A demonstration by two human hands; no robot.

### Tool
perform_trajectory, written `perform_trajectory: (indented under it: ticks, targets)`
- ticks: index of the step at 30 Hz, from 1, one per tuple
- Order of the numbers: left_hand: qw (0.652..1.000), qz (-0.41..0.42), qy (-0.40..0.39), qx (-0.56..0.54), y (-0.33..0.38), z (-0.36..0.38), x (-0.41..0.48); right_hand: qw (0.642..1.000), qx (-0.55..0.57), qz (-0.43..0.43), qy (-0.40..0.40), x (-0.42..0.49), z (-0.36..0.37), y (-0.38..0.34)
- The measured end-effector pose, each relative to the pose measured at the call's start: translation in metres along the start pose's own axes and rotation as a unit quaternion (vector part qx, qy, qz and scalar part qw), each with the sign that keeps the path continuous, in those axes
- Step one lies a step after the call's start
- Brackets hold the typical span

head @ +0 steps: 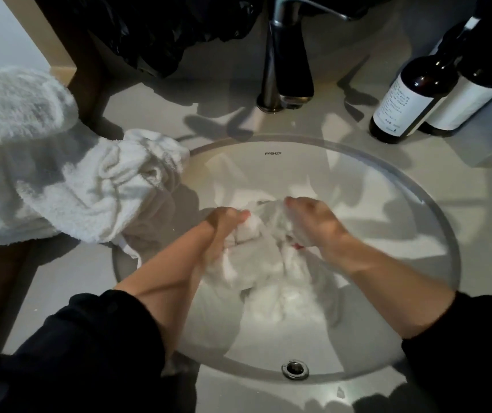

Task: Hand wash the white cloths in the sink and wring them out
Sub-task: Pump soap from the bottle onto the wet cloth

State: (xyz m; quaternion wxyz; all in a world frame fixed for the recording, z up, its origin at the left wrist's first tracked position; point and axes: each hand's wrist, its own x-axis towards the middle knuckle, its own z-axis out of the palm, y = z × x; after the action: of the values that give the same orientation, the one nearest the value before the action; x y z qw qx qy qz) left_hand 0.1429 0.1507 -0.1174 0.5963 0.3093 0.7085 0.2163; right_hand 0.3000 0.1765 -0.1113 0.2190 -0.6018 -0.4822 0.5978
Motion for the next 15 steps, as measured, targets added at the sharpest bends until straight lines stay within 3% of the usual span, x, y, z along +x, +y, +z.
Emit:
perform_trajectory:
  ticks: [2,3,4,6,7,9,10,11,12,13,15]
  targets:
    - [0.987,0.005,-0.006,-0.159,0.002,0.013,-0.015,0.961,-0.21,-0.171,0.054,-0.015,0.022,0.002]
    - [0.981,0.014,-0.025,-0.191,0.005,0.019,-0.022,0.935,-0.275,-0.206,0.087,-0.015,0.026,0.004]
    - [0.973,0.006,-0.055,-0.224,0.007,0.023,-0.024,0.926,-0.294,-0.211,0.106,-0.008,0.023,0.005]
    - [0.951,-0.04,-0.14,-0.272,0.017,0.019,-0.034,0.939,-0.305,-0.117,0.105,0.01,0.0,0.006]
    - [0.961,-0.028,-0.146,-0.232,0.02,0.014,-0.033,0.946,-0.309,-0.044,0.083,0.017,-0.013,0.006]
    - [0.998,0.051,-0.028,0.014,0.018,0.007,-0.024,0.932,-0.359,0.054,0.006,0.022,-0.033,0.005]
    - [0.978,0.095,0.066,0.173,0.016,0.003,-0.016,0.911,-0.408,0.063,-0.022,0.02,-0.04,0.002]
    - [0.931,0.128,0.146,0.308,0.014,-0.004,-0.011,0.887,-0.456,0.054,-0.046,0.016,-0.045,-0.001]
    - [0.895,0.152,0.186,0.376,0.011,-0.008,-0.005,0.86,-0.502,0.047,-0.084,0.01,-0.047,-0.005]
    - [0.879,0.168,0.172,0.413,0.007,-0.01,-0.003,0.824,-0.549,0.049,-0.132,0.005,-0.048,-0.006]
    - [0.85,0.181,0.03,0.494,-0.008,-0.005,0.01,0.767,-0.605,0.054,-0.209,-0.003,-0.04,-0.001]
